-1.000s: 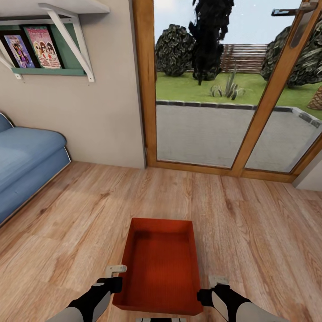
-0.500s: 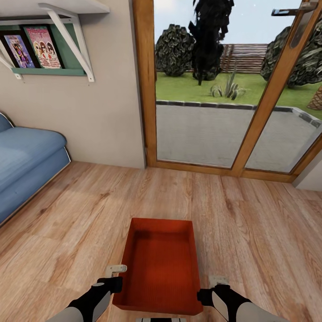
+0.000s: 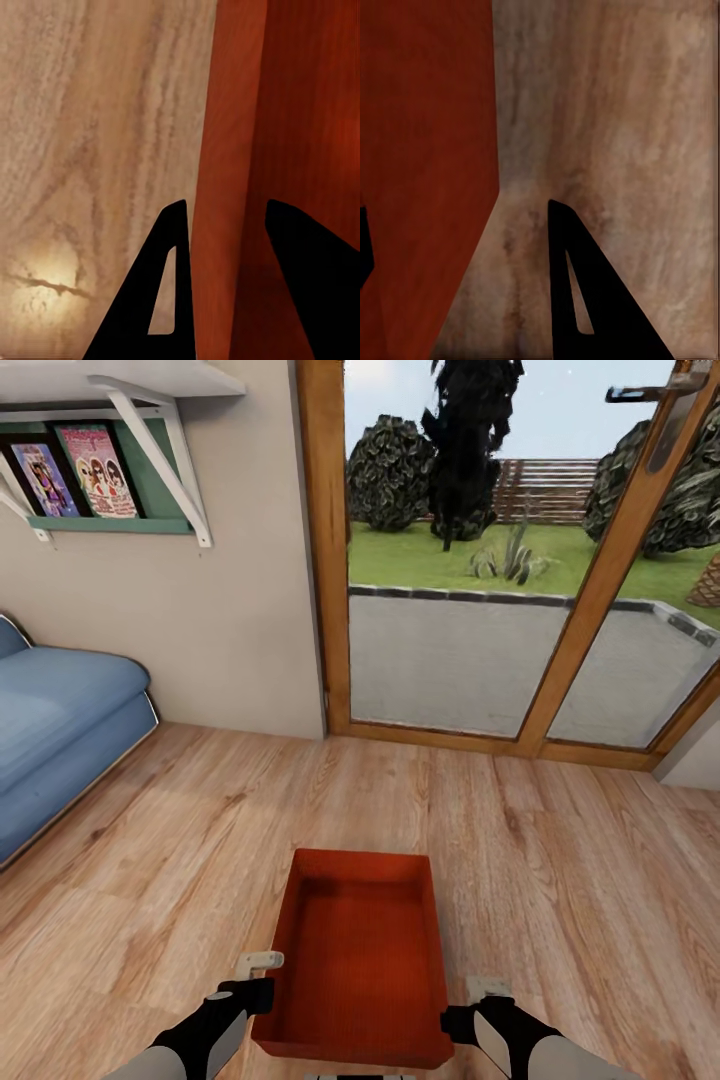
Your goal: Move the two storage containers from the living room to the garage. In the garage, place one container on the floor and stack the other container on top of it (either order is fine).
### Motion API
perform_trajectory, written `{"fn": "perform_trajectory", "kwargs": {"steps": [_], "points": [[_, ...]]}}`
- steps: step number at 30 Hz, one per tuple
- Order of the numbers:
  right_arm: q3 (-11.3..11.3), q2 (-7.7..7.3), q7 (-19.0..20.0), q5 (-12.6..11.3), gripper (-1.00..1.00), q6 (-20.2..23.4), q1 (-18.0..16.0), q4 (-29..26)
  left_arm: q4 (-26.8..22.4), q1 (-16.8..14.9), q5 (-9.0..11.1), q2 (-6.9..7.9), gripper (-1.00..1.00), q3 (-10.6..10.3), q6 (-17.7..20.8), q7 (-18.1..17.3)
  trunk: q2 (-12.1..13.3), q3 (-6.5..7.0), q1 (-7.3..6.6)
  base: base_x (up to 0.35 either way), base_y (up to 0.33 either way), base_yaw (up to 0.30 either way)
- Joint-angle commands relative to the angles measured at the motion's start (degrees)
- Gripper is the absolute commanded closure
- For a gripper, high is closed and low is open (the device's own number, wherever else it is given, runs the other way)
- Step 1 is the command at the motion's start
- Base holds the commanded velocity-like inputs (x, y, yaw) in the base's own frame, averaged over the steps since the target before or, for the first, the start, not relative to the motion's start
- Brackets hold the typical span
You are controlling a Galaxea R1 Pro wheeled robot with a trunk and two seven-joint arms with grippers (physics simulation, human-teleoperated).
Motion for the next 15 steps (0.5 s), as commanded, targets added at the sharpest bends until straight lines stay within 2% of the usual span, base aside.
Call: {"fn": "perform_trajectory", "kwargs": {"steps": [1,15], "points": [[0.1,0.01,-0.4,0.7,1.00,0.3,0.0,-0.1,-0.2,0.0,0.0,0.06,1.00,-0.2,0.3,0.6,0.4,0.14,-0.24,0.000,0.000,0.000],[0.1,-0.06,-0.4,0.7,1.00,0.0,0.0,-0.1,-0.1,0.0,0.0,0.06,1.00,-0.2,0.4,0.6,6.0,2.66,-3.31,0.000,0.000,0.000]]}}
